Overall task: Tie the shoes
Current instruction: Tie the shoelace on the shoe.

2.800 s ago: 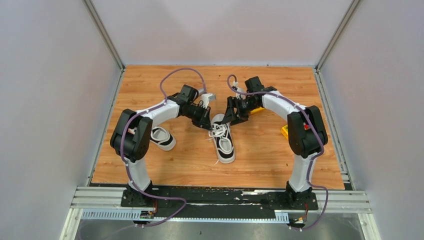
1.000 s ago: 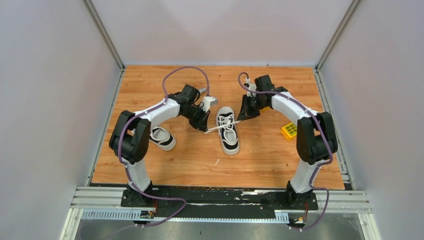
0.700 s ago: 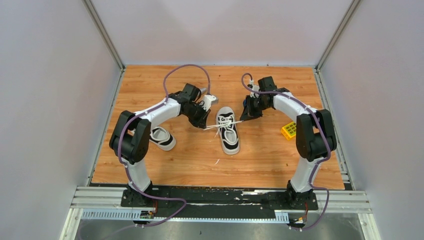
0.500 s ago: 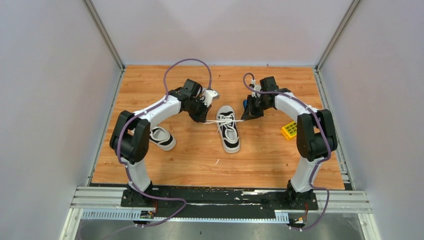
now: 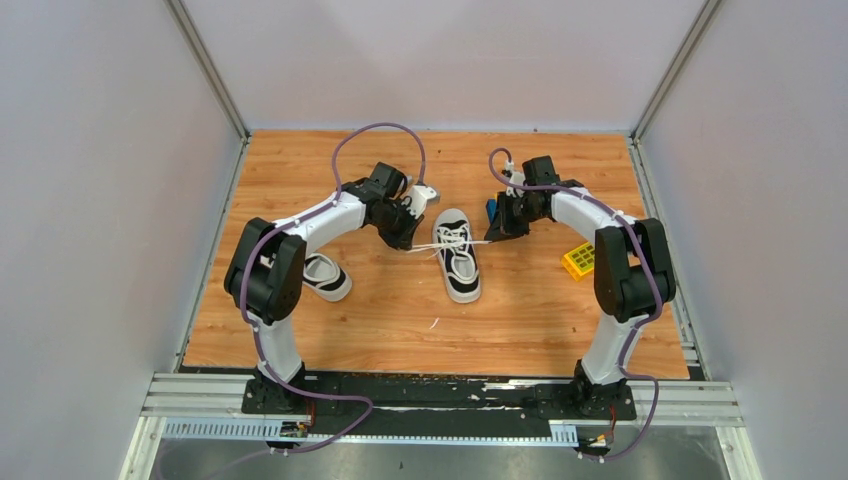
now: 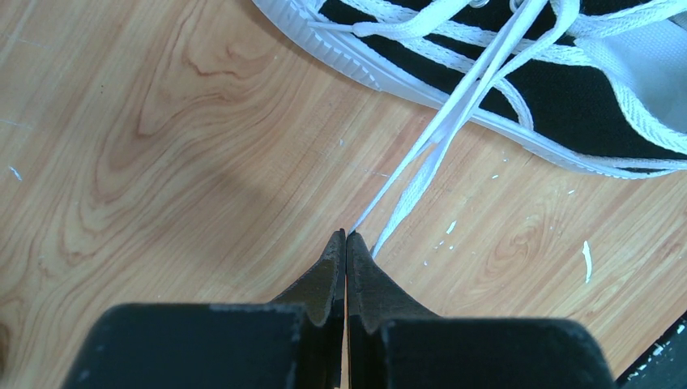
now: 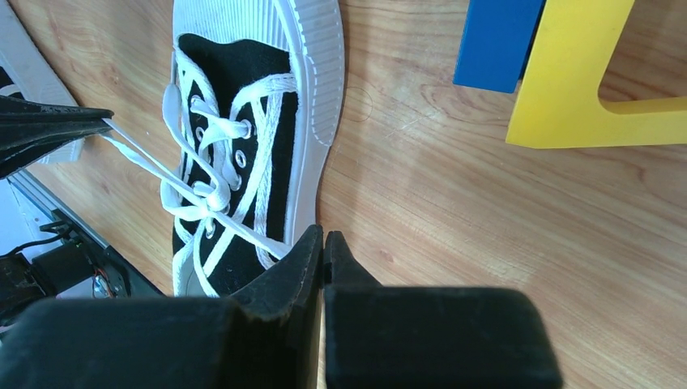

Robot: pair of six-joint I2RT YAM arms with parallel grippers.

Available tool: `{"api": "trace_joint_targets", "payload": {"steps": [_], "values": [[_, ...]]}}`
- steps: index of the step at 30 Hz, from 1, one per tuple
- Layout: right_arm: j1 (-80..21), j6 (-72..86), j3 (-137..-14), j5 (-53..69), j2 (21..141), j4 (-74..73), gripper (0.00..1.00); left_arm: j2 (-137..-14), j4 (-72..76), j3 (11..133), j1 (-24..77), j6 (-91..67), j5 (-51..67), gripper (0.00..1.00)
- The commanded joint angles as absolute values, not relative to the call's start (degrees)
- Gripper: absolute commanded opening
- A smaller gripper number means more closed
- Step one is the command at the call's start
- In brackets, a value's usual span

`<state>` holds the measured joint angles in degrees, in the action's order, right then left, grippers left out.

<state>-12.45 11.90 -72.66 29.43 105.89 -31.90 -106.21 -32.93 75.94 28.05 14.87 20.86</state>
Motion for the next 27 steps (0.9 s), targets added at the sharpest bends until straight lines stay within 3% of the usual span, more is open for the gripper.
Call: {"api": "trace_joint_targets", "payload": {"steps": [1, 6, 9, 13, 15, 18, 20, 22, 27], "values": [[-8.9, 8.6, -72.5, 20.0, 105.0, -32.4, 0.0, -106.2, -41.3, 75.1, 25.6, 15.5, 12.0, 0.0], [-8.9, 7.4, -73.1, 21.5, 105.0, -32.5, 0.0, -105.5, -41.2, 74.9, 25.6, 15.3, 12.3, 0.0], [-9.2, 6.5, -73.9, 27.4, 105.3, -32.5, 0.0, -105.8, -41.1, 74.9, 25.8, 15.3, 19.2, 0.0], [-11.3, 3.1, -77.8, 32.5, 106.5, -34.0, 0.03, -106.0, -41.1, 77.0, 27.0, 14.7, 27.7, 0.24], [-11.7, 2.2, -80.0, 32.4, 106.2, -35.2, 0.28, -105.9, -41.3, 78.7, 27.1, 13.6, 29.8, 0.32], [-11.7, 0.8, -81.7, 30.8, 104.4, -37.5, 0.45, -104.8, -42.4, 80.9, 26.8, 13.1, 28.6, 0.38], [-11.7, -1.1, -82.0, 31.4, 101.6, -39.0, 0.49, -102.7, -43.0, 81.7, 25.8, 12.5, 27.1, 0.44], [-11.9, -2.8, -81.2, 32.4, 99.1, -40.4, 0.51, -99.1, -41.5, 81.7, 24.5, 11.4, 24.7, 0.64], [-14.2, -6.0, -77.3, 33.8, 96.0, -44.6, 0.53, -86.7, -32.6, 78.6, 22.6, 7.6, 15.3, 0.77]]}}
